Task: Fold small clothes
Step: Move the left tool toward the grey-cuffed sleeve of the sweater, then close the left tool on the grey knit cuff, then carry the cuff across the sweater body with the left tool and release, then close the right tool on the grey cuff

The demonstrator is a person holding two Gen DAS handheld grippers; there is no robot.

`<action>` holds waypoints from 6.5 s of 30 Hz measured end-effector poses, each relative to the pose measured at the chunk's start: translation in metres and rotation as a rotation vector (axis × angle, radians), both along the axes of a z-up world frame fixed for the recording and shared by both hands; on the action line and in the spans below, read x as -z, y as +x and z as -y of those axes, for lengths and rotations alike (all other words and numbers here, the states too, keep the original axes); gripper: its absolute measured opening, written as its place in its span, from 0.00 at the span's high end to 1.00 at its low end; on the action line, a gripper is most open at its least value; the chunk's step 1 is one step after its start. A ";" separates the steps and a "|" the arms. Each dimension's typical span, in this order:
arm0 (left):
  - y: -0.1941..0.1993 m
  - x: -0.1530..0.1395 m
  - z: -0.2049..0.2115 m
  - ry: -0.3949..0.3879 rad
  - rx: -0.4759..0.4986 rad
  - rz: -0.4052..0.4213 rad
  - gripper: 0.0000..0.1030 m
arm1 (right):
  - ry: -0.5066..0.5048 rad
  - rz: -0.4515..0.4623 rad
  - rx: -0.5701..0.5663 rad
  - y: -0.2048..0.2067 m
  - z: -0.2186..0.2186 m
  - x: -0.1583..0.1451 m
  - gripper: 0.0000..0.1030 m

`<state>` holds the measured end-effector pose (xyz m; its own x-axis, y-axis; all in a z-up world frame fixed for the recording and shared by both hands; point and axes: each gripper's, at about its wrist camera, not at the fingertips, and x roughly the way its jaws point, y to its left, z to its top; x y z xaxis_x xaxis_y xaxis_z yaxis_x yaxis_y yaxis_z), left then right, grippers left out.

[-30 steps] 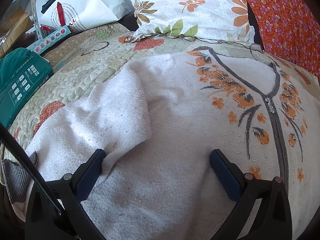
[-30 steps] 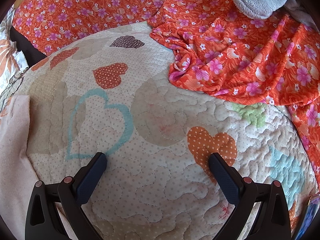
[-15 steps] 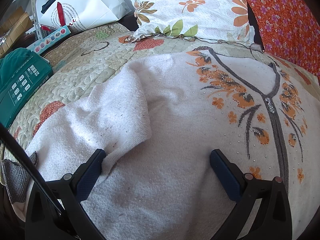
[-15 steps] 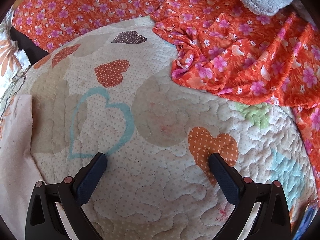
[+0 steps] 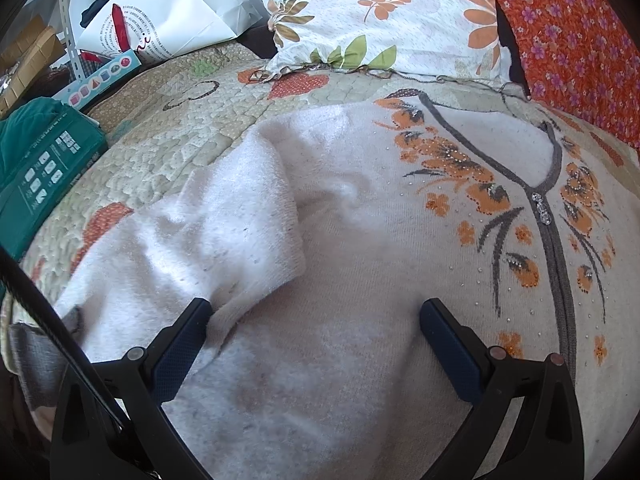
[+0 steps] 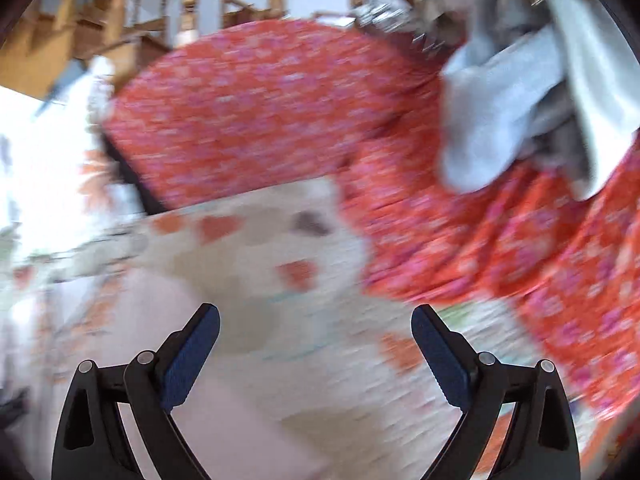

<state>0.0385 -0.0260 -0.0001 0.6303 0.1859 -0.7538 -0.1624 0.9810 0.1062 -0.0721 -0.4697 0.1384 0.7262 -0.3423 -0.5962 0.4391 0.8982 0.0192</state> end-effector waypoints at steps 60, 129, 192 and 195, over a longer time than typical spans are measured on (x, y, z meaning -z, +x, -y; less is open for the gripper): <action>-0.068 -0.058 -0.034 -0.286 0.259 0.005 0.29 | 0.090 -0.402 -0.283 0.059 -0.145 0.136 0.00; -0.069 -0.182 -0.362 -0.162 -0.392 0.273 0.96 | 0.117 -0.206 -0.269 0.038 -0.135 0.087 0.20; -0.011 -0.048 -0.144 -0.475 0.056 -0.070 0.34 | 0.574 -0.165 -0.449 0.033 -0.140 0.091 0.24; -0.008 -0.051 -0.142 -0.517 0.068 -0.067 0.34 | 0.549 -0.234 -0.335 0.050 -0.149 0.114 0.24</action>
<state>0.0302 0.1160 0.0506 0.5749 -0.2613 -0.7754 -0.1057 0.9160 -0.3871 -0.0224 -0.3205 0.0241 0.5711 0.2749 -0.7735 0.1877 0.8736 0.4491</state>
